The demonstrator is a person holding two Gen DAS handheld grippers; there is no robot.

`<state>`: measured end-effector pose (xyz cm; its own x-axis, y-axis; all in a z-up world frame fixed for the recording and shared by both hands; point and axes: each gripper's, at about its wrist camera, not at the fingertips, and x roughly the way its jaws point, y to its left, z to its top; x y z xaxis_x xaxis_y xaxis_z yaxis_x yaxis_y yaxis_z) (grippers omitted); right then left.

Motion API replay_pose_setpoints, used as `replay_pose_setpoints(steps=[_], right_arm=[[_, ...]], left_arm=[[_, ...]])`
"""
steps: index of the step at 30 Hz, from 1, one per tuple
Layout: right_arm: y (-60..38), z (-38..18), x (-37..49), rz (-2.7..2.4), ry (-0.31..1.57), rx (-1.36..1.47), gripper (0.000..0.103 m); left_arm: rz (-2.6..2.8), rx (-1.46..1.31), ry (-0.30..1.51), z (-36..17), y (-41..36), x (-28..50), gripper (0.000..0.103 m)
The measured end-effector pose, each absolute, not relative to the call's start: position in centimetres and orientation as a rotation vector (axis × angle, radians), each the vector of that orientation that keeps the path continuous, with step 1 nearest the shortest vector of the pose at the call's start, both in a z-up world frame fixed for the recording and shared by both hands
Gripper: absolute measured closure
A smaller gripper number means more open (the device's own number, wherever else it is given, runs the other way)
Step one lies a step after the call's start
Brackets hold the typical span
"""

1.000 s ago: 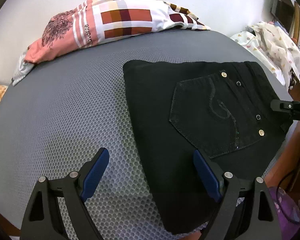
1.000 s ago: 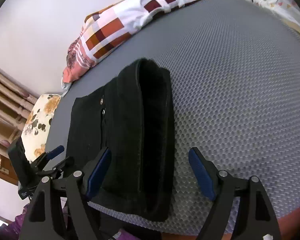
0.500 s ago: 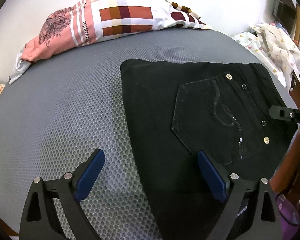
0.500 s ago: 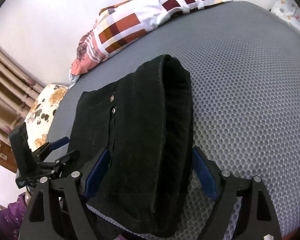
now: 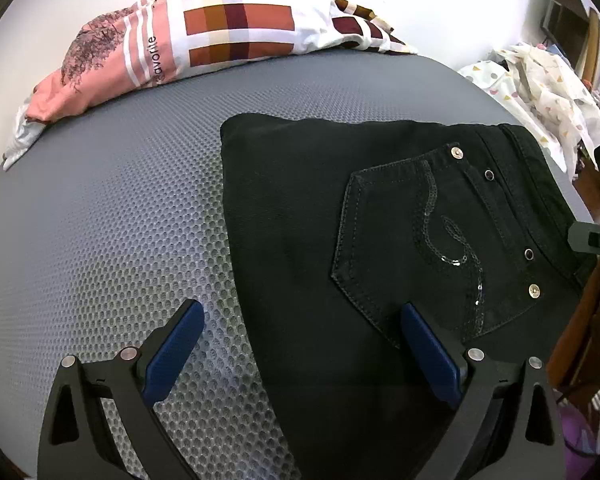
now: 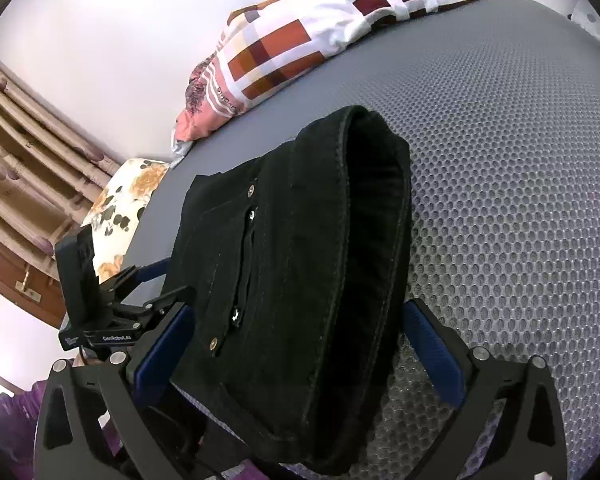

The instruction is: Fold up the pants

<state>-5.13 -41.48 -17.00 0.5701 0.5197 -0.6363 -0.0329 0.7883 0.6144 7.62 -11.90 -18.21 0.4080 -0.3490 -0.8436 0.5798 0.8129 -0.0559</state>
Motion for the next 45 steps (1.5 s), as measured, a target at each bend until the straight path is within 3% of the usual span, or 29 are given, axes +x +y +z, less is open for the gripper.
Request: replay_pose_setpoints(steps=[9,11,13,16,18,19,20,21,26,31,35,39,40,42,45], right_arm=[[-41.6,-16.9,-5.3,0.362,0.93,0.596,0.0],[-41.8,-16.7,-4.9,0.367,0.946,0.605,0.0],[-41.9,-16.7,-4.4,0.365,0.965,0.619,0.0],[-41.2,-16.4,-3.8,0.346,0.975,0.569,0.001],[-40.4,-16.2,-3.6,0.327,0.98,0.513,0.014],[-40.3,-16.2,-3.5,0.322,0.984,0.504,0.026],[-40.4,-16.3,-3.5,0.313,0.994,0.502,0.058],[-40.8,-16.5,-3.5,0.319,1.003,0.521,0.059],[-41.5,-17.0,-3.4,0.358,1.007,0.571,0.055],[-43.0,-17.9,-3.5,0.431,1.008,0.71,0.043],[-42.9,-18.1,-2.9,0.473,1.011,0.754,0.032],[-41.6,-17.8,-2.0,0.479,1.013,0.722,0.032],[-41.3,-18.0,-1.9,0.483,1.016,0.726,0.036],[-41.0,-18.5,-2.2,0.474,1.034,0.744,0.065],[-41.5,-18.8,-2.8,0.482,1.01,0.841,0.067]], left_arm=[[-0.597,0.262,1.006,-18.4,-12.1,7.9,0.005],[-0.613,0.278,0.989,-18.2,-12.4,7.6,0.013],[-0.64,0.302,0.972,-17.7,-13.0,7.1,0.033],[-0.645,0.354,0.945,-17.3,-13.9,6.5,0.045],[-0.647,0.353,0.945,-17.1,-13.9,6.6,0.051],[-0.647,0.347,0.947,-17.0,-13.7,6.7,0.054],[-0.65,0.34,0.949,-16.9,-13.5,6.8,0.054],[-0.658,0.338,0.949,-16.8,-13.4,6.8,0.055],[-0.657,0.356,0.96,-16.7,-13.6,7.1,0.051],[-0.671,0.329,0.991,-17.2,-12.9,8.3,0.027],[-0.754,0.215,1.074,-18.0,-12.5,9.6,0.026],[-0.778,0.26,1.054,-17.8,-13.6,9.4,0.026],[-0.771,0.261,1.039,-17.6,-13.7,9.0,0.03],[-0.759,0.274,0.999,-17.3,-13.7,8.3,0.043],[-0.725,0.23,0.978,-16.6,-12.8,8.1,0.064]])
